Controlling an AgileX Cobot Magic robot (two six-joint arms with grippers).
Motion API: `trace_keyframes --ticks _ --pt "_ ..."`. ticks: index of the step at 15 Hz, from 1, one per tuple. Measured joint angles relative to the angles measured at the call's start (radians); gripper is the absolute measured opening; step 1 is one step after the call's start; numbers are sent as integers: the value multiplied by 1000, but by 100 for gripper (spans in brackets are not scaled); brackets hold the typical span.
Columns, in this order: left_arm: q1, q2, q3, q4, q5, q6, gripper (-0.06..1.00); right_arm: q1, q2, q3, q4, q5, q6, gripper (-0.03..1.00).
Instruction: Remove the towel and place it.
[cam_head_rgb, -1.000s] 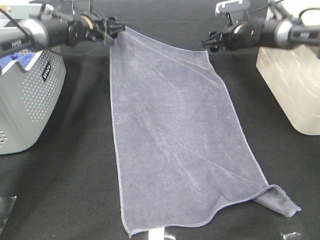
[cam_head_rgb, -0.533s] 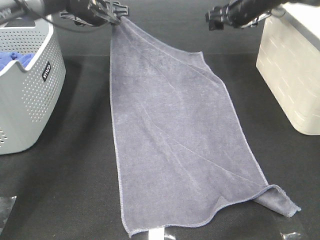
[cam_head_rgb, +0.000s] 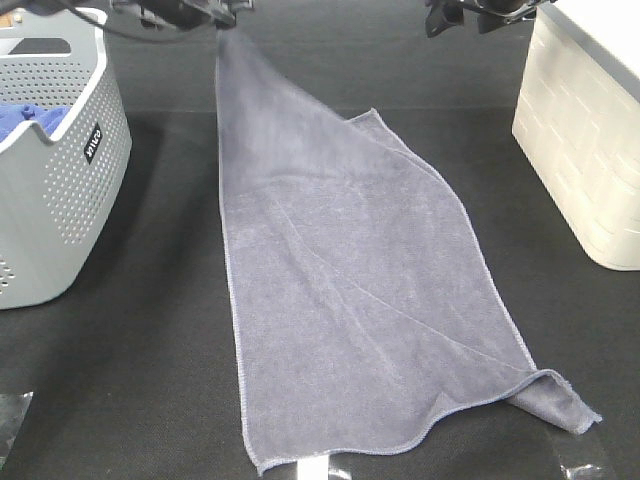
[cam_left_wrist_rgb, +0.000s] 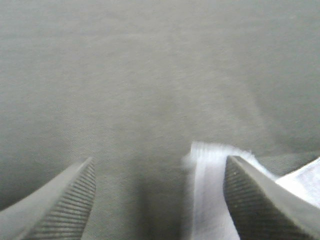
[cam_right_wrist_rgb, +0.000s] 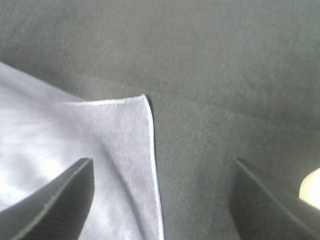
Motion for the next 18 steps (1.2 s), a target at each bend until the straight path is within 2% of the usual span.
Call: trace_keyframes --ticks 2,5,8,11,12,18 --pt "0 28 0 -1 36 0 72 0 0 0 0 2 0 70" --pt "0 53 0 -16 101 0 88 0 0 0 0 2 0 70" --pt "0 45 0 -49 108 0 91 0 0 0 9 16 0 70" --pt "0 -25 0 -64 175 4 92 0 1 0 55 94 0 70" --pt "0 -76 0 -69 236 21 92 0 -7 0 59 126 0 70" --pt "0 -283 0 -100 509 209 92 0 -154 0 60 360 10 70"
